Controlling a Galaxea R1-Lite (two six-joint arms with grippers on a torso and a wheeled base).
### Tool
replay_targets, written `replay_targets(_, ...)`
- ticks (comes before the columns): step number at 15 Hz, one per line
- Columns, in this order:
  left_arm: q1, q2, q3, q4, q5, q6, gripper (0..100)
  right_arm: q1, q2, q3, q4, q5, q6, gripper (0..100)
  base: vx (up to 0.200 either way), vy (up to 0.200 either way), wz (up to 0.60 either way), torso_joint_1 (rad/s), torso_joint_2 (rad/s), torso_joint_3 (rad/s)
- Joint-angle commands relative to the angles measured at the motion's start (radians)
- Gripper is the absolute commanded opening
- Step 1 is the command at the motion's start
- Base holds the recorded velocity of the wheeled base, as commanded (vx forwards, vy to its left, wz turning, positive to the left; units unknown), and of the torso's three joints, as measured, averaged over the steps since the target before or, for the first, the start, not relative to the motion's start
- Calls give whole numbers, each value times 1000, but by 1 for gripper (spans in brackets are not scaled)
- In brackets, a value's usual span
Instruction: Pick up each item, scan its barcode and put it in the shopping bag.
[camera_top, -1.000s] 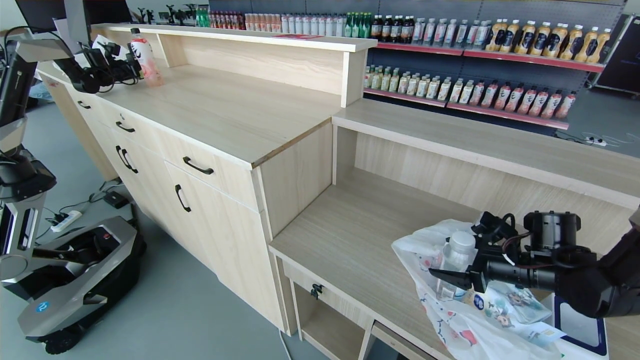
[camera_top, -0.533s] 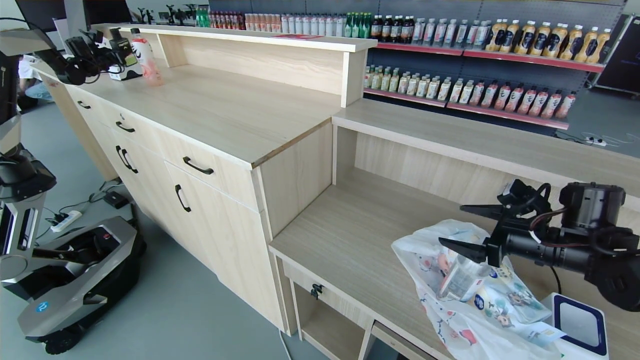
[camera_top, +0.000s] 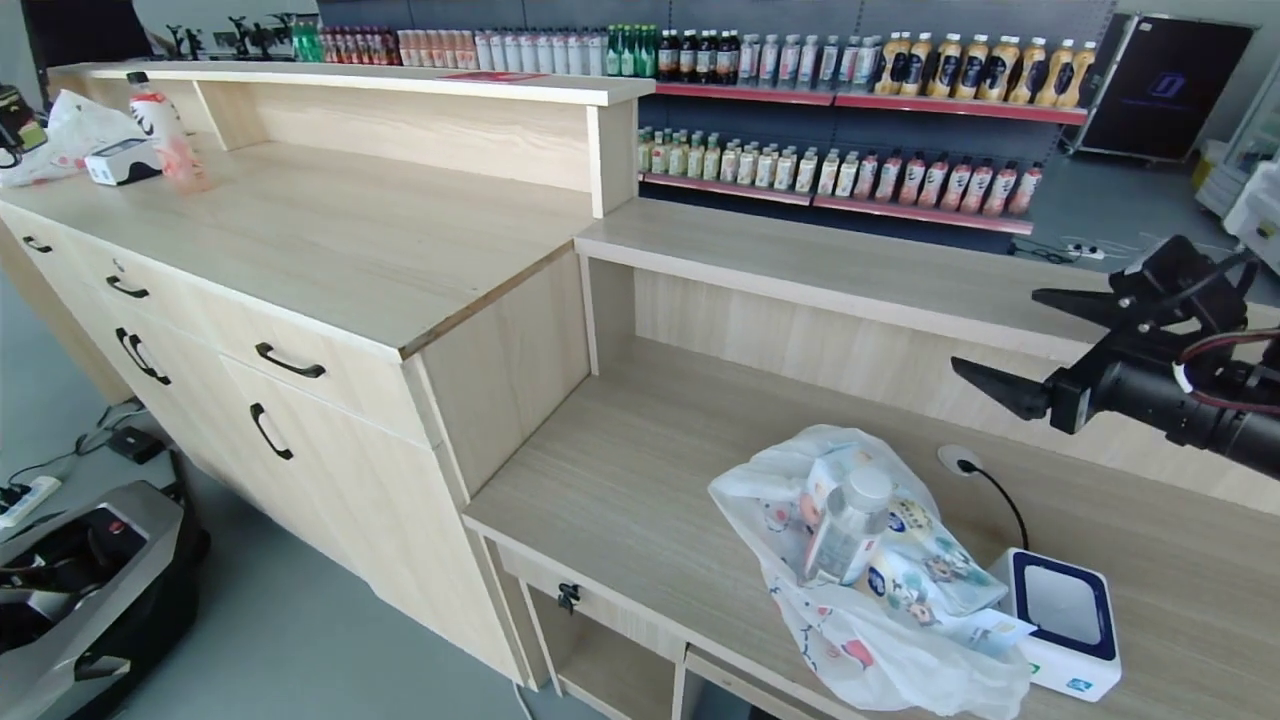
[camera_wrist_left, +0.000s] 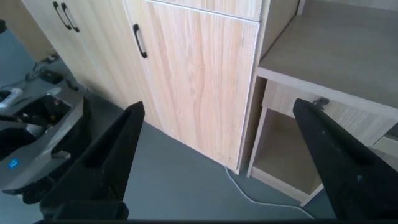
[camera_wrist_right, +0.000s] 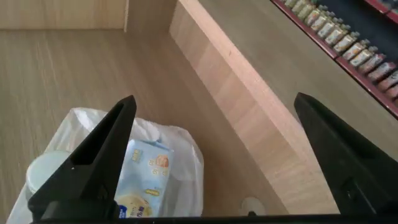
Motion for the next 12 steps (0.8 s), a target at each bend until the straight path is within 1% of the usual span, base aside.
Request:
replay_targets(1,-2,0,0,0,0,1,100,-1,-110,-167,159,-128,78,100,0,0,-600,2,2,7)
replay_targets(2,0,0,0,0,0,0,100,-1,-155,-225,264,-206,124,100,0,0,-600,7,7,2)
replay_targets(3,0,0,0,0,0,1,100,-12,-201,-274,363,-250,164,100,0,0,-600,2,-2,2)
replay_targets(5,0,0,0,0,0,0,100,-74,-263,-299,483,-295,187,100,0,0,-600,5,2,2)
replay_targets(6,-2,0,0,0,0,1,100,-88,-279,-291,506,-332,190,100,0,0,-600,2,2,-2)
replay_targets(7,0,0,0,0,0,0,100,-105,-302,-255,541,-468,213,100,0,0,-600,2,-2,7)
replay_targets(8,0,0,0,0,0,1,100,-111,-323,-216,561,-543,259,100,0,0,-600,7,2,7)
replay_targets(9,-2,0,0,0,0,0,100,-117,-352,-153,566,-556,294,100,0,0,-600,2,2,-2)
replay_targets(12,0,0,0,0,0,0,100,-107,-481,84,532,-548,310,100,0,0,0,0,0,0)
